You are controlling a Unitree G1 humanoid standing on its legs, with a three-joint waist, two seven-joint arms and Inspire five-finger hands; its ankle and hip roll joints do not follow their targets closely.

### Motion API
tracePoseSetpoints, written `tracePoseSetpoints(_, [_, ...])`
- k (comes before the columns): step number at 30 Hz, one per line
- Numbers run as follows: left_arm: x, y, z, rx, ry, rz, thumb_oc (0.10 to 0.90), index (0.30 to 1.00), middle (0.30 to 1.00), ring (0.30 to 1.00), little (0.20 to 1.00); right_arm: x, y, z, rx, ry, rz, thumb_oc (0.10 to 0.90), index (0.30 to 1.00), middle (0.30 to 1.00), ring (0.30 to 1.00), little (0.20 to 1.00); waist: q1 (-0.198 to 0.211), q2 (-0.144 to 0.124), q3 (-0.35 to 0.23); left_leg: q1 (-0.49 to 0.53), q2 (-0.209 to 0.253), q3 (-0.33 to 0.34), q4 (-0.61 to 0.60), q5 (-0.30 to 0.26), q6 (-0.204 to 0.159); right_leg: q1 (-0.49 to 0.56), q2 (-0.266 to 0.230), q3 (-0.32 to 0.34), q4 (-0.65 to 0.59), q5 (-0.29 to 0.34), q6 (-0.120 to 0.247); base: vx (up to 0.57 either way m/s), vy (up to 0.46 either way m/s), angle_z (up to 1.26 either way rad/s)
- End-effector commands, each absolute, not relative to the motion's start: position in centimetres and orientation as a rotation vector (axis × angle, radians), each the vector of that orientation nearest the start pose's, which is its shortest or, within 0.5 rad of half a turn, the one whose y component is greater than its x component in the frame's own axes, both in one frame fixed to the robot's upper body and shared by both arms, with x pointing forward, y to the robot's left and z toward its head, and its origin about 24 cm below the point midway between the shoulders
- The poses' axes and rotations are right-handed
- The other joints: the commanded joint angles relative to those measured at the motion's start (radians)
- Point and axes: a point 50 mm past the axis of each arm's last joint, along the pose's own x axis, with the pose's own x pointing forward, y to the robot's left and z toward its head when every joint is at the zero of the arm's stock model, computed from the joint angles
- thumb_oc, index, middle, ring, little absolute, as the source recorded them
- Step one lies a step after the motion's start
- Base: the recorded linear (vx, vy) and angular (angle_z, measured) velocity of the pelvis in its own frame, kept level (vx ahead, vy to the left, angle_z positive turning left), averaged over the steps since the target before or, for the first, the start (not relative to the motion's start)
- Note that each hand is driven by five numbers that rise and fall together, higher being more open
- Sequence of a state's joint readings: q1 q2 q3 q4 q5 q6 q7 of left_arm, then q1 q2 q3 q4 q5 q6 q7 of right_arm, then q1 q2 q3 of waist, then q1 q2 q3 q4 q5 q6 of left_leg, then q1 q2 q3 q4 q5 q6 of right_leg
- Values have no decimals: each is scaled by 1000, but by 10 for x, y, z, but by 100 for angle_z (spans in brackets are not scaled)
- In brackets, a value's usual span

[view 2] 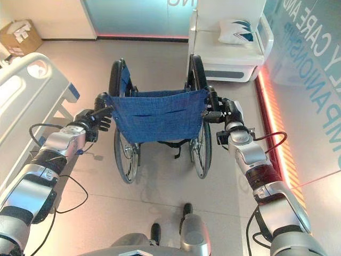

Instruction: Push the wheelchair next to the bed

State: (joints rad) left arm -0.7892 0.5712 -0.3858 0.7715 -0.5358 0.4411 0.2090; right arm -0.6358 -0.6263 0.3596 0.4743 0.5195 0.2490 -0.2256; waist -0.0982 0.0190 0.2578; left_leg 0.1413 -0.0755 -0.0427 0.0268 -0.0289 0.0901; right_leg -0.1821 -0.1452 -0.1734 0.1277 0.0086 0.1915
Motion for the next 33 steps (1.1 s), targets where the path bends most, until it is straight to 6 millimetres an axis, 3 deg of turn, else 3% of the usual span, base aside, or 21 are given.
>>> tracePoseSetpoints(1, [386, 207, 107, 254, 338, 125, 400, 300, 300, 300, 300, 384, -193, 206, -346, -175, 81, 400, 300, 300, 300, 300, -7, -45, -152, 88, -52, 114, 136, -244, -53, -32, 25, 3, -3, 143, -27, 289, -333, 47])
tracePoseSetpoints(5, [385, 212, 106, 223, 331, 162, 400, 300, 300, 300, 300, 388, -183, 211, -367, -173, 112, 400, 300, 300, 300, 300, -16, -30, -171, 65, 8, 133, 307, -130, -124, 6, 58, 16, 29, 61, -85, 223, -261, 62])
tracePoseSetpoints(6, [384, 216, 105, 212, 328, 179, 400, 300, 300, 300, 300, 388, -179, 210, -382, -174, 123, 400, 300, 300, 300, 300, -20, -30, -176, 30, 36, 157, 446, -49, -159, 31, 69, 11, 35, 26, -118, 221, -302, 38])
tracePoseSetpoints(8, [383, 219, 103, 199, 322, 184, 400, 300, 300, 300, 300, 386, -179, 209, -397, -176, 117, 400, 300, 300, 300, 300, -15, -47, -174, -68, 59, 173, 648, 34, -187, 79, 72, 8, 29, -3, -152, 220, -321, 11])
tracePoseSetpoints(10, [382, 221, 104, 190, 313, 182, 400, 300, 300, 300, 300, 385, -186, 210, -403, -177, 98, 400, 300, 300, 300, 300, -10, -68, -166, -156, 83, 205, 811, 55, -198, 121, 69, 0, 29, -32, -178, 183, -244, -11])
tracePoseSetpoints(12, [382, 221, 105, 186, 299, 170, 400, 300, 300, 300, 300, 384, -193, 211, -407, -179, 71, 400, 300, 300, 300, 300, 1, -73, -150, -234, 118, 227, 843, 41, -190, 164, 78, -12, 33, -61, -191, 204, -167, 12])
tracePoseSetpoints(14, [383, 222, 106, 185, 285, 165, 400, 300, 300, 300, 300, 385, -195, 214, -408, -181, 53, 400, 300, 300, 300, 300, 16, -69, -133, -260, 125, 240, 760, 20, -172, 192, 90, -14, 42, -83, -189, 244, -87, 23])
tracePoseSetpoints(16, [383, 226, 109, 182, 266, 167, 400, 300, 300, 300, 300, 388, -194, 218, -411, -182, 39, 400, 300, 300, 300, 300, 33, -67, -122, -275, 137, 276, 603, 27, -157, 217, 102, -14, 51, -107, -182, 320, -34, 17])
tracePoseSetpoints(17, [382, 230, 109, 176, 256, 172, 400, 300, 300, 300, 300, 389, -193, 219, -413, -178, 32, 400, 300, 300, 300, 300, 51, -59, -108, -280, 154, 316, 451, 51, -157, 252, 123, -14, 53, -130, -179, 359, 21, 21])
tracePoseSetpoints(19, [381, 232, 108, 170, 253, 175, 400, 300, 300, 300, 300, 389, -193, 218, -417, -176, 31, 400, 300, 300, 300, 300, 67, -50, -103, -302, 148, 329, 330, 85, -164, 283, 141, -12, 47, -141, -175, 409, 46, 19])
tracePoseSetpoints(20, [379, 234, 106, 162, 252, 177, 400, 300, 300, 300, 300, 387, -194, 213, -429, -172, 32, 400, 300, 300, 300, 300, 90, -36, -105, -335, 141, 333, 160, 150, -179, 336, 165, -5, 25, -156, -166, 491, 66, 0])
tracePoseSetpoints(22, [374, 237, 101, 150, 254, 180, 400, 300, 300, 300, 300, 382, -201, 205, -430, -163, 31, 400, 300, 300, 300, 300, 113, -32, -114, -361, 147, 344, -22, 213, -189, 407, 177, 11, -10, -175, -154, 521, 75, -30])
tracePoseSetpoints(24, [372, 241, 102, 144, 256, 184, 400, 300, 300, 300, 300, 379, -208, 199, -430, -152, 30, 400, 300, 300, 300, 300, 129, -33, -124, -386, 149, 331, -36, 226, -192, 443, 175, 27, -21, -196, -148, 409, 55, -40])
tracePoseSetpoints(29, [370, 256, 106, 166, 256, 206, 400, 300, 300, 300, 300, 376, -205, 180, -413, -118, 55, 400, 300, 300, 300, 300, 149, -43, -162, -363, 128, 336, 61, 134, -132, 464, 108, 5, 38, -238, -107, 394, 80, -39])
tracePoseSetpoints(32, [372, 254, 108, 162, 254, 198, 400, 300, 300, 300, 300, 374, -205, 173, -386, -111, 57, 400, 300, 300, 300, 300, 159, -55, -170, -354, 92, 324, 91, 88, -96, 443, 51, -28, 134, -171, -73, 263, 110, -27])
tracePoseSetpoints(33, [373, 249, 106, 151, 256, 184, 400, 300, 300, 300, 300, 372, -205, 168, -369, -108, 62, 400, 300, 300, 300, 300, 167, -58, -173, -345, 62, 306, 104, 68, -77, 416, 3, -40, 231, -98, -54, 348, 190, -40])
